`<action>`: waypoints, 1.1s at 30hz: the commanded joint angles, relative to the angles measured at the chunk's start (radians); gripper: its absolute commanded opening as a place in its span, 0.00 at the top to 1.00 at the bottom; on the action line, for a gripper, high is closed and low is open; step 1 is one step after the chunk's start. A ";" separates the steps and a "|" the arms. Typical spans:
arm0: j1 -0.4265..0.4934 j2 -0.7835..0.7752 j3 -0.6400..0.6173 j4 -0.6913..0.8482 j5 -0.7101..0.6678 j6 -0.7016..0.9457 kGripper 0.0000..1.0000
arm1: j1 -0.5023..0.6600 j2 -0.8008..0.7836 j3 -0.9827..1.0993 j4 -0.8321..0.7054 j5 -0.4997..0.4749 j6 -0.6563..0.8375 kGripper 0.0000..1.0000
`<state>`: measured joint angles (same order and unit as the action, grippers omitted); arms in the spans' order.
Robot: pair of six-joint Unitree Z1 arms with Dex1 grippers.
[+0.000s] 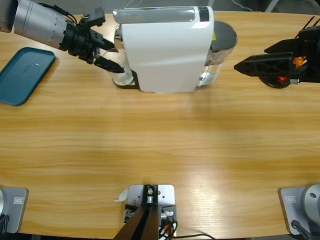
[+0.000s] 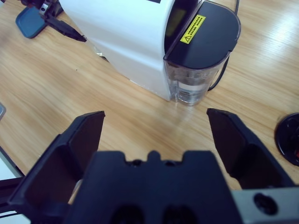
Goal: Pour coffee
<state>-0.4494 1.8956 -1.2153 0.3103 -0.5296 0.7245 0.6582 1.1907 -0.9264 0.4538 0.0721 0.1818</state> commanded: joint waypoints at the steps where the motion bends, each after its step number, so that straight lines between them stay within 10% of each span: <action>1: -0.007 0.063 -0.012 0.007 -0.015 0.000 0.83 | -0.017 0.019 0.010 0.011 0.014 -0.013 0.00; 23: 0.001 0.079 -0.011 0.012 -0.038 0.000 0.71 | -0.023 0.034 0.009 0.011 0.028 -0.018 0.00; 28: 0.022 0.069 0.010 0.012 -0.038 0.000 0.06 | -0.023 0.032 0.009 0.011 0.029 -0.021 0.00; 33: 0.032 0.056 0.014 0.011 -0.041 -0.007 0.01 | -0.023 0.030 -0.002 0.011 0.026 -0.024 0.00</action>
<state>-0.4334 1.9380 -1.2458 0.3145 -0.5559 0.7244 0.6440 1.1973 -0.9264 0.4538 0.0887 0.1713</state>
